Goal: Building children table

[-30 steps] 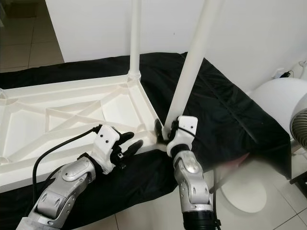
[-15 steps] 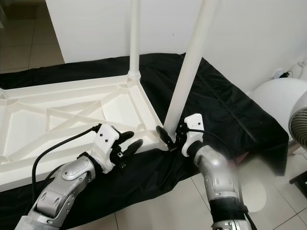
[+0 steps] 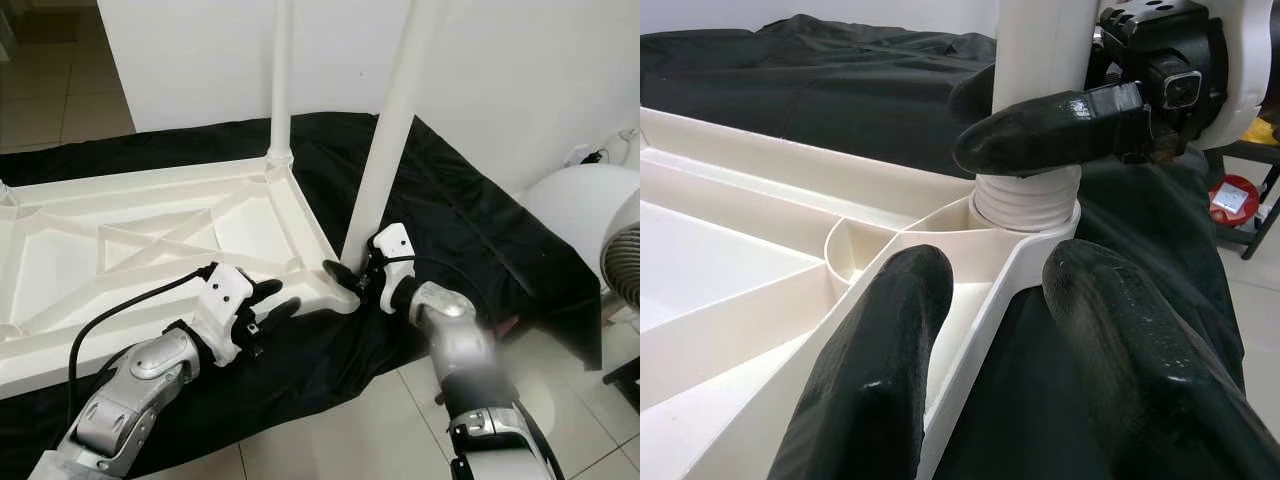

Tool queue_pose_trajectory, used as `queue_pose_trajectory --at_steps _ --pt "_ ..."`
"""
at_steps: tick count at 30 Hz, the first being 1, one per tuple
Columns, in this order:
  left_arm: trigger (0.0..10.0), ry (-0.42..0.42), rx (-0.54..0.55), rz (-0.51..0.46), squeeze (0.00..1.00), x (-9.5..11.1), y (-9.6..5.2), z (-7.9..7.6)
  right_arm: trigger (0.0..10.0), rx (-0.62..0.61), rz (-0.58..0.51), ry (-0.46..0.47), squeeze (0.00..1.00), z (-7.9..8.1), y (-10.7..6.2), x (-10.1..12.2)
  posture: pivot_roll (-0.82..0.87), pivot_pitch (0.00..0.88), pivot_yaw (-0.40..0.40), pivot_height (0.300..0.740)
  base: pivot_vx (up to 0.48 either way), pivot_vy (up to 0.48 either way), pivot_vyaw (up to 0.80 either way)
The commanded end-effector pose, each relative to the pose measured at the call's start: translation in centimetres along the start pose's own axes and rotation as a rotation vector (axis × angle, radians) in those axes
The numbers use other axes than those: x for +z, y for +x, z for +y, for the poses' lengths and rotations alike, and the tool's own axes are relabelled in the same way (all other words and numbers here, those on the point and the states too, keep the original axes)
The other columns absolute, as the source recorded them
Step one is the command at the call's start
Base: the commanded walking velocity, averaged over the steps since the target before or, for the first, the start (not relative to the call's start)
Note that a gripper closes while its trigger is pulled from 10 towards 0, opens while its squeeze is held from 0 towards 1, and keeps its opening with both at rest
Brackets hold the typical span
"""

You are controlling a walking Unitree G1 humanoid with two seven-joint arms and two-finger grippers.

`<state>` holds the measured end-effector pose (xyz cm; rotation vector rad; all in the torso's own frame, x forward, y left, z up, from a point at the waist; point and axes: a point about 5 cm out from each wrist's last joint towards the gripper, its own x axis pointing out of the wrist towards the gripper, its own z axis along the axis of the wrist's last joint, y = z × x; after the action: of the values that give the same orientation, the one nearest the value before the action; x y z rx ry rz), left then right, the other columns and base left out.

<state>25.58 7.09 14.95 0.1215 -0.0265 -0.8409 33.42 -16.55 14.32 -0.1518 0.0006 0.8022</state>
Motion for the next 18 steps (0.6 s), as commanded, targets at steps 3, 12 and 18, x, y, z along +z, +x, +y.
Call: queue_pose_trajectory --at_steps 3,12,18 --pt "10.0 -0.006 -0.062 0.012 0.0 -0.1 0.0 -0.6 0.0 0.005 0.044 0.037 0.0 -0.2 -0.7 -1.3 0.0 0.038 -0.051 0.74 0.0 0.0 0.0" --pt "10.0 -0.009 -0.067 0.016 0.0 -0.2 -0.1 -0.7 10.0 -0.084 0.041 0.083 0.0 0.1 -0.8 -1.9 -0.01 0.049 -0.048 0.74 0.0 0.0 0.0" --pt "10.0 -0.016 -0.07 0.02 0.0 -0.3 -0.2 -0.9 10.0 -0.275 0.033 0.142 0.0 1.0 -0.5 -1.8 -0.01 0.054 -0.046 0.74 0.0 0.0 0.0"
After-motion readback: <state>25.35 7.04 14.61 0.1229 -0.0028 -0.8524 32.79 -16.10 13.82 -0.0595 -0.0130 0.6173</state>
